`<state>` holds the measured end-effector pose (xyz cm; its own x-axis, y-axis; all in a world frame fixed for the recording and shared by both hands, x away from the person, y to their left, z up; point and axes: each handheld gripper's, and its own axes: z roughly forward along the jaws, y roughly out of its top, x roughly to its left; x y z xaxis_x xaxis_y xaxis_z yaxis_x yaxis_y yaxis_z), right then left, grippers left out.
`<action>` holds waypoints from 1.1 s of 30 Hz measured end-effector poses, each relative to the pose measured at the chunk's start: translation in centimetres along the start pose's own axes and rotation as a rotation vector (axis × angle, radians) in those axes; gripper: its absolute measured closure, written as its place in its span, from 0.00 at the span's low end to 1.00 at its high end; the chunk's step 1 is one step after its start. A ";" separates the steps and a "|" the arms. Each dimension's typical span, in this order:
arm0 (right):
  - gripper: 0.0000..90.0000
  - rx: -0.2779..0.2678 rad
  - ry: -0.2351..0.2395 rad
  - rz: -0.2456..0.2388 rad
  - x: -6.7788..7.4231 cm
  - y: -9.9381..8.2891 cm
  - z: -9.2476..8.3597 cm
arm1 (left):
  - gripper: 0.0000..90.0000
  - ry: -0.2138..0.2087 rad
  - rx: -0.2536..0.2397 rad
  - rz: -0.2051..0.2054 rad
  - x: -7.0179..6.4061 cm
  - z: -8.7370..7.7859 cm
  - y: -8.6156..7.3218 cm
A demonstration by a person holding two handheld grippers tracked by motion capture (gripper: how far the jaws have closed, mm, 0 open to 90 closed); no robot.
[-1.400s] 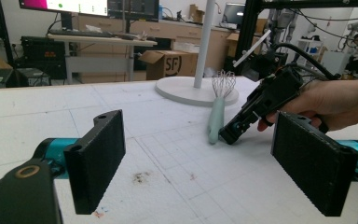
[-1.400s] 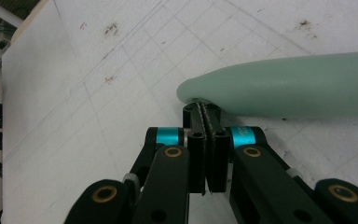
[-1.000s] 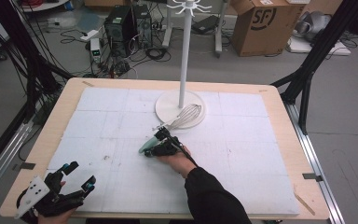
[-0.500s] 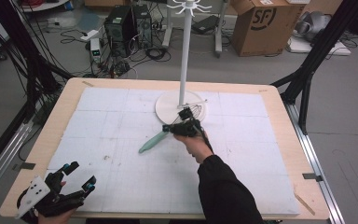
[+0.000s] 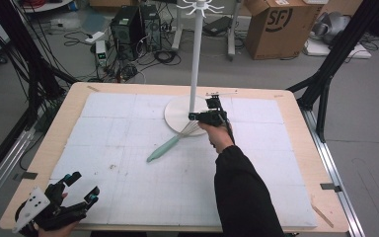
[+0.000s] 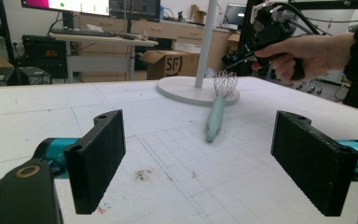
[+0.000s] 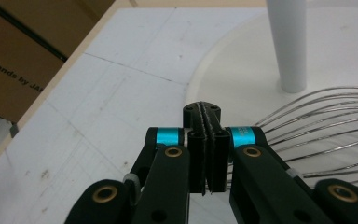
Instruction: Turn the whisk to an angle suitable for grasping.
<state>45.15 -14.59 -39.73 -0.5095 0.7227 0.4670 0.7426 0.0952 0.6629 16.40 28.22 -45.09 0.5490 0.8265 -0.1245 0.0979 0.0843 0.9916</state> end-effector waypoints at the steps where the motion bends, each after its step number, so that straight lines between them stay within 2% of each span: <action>1: 0.99 0.007 -0.002 0.001 -0.2 -0.1 0.3 | 0.20 0.003 0.000 -0.002 0.0 -0.1 0.0; 10: 0.99 0.062 -0.028 -0.021 -0.4 -0.5 2.0 | 0.20 0.003 0.001 -0.003 0.1 -0.1 0.0; 12: 0.99 0.065 -0.032 -0.007 -0.7 -0.5 2.0 | 0.20 0.000 0.001 -0.005 0.0 -0.1 0.0; 18: 0.99 0.071 -0.046 -0.017 -0.7 -0.7 1.4 | 0.20 -0.004 0.001 -0.004 0.0 0.0 0.0; 29: 0.99 0.111 -0.022 -0.030 -0.6 -2.8 0.6 | 0.20 -0.006 -0.001 -0.002 -0.1 0.2 0.1; 33: 0.99 0.134 -0.036 -0.027 -0.9 -3.6 0.2 | 0.20 -0.015 0.001 0.001 -0.3 0.4 0.1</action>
<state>43.06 -15.38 -42.63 -0.5156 0.7428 0.4271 0.7816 0.2035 0.5896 16.57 27.74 -44.97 0.5618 0.8179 -0.1242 0.0980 0.0833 0.9917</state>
